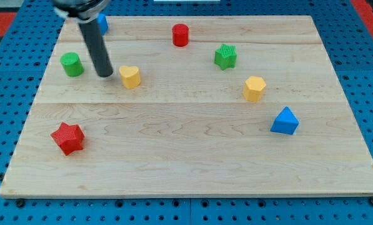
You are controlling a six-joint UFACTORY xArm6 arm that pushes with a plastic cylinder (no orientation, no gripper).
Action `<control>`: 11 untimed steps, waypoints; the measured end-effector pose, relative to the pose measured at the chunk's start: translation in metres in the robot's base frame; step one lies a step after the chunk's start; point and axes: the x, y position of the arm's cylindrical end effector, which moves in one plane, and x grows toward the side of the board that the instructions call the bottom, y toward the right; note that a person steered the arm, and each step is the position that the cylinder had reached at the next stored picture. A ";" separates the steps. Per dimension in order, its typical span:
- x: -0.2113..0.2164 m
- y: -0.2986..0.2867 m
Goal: Move the cube parallel to the left of the red circle
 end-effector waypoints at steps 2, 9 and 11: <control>-0.002 0.055; -0.130 -0.014; -0.155 -0.009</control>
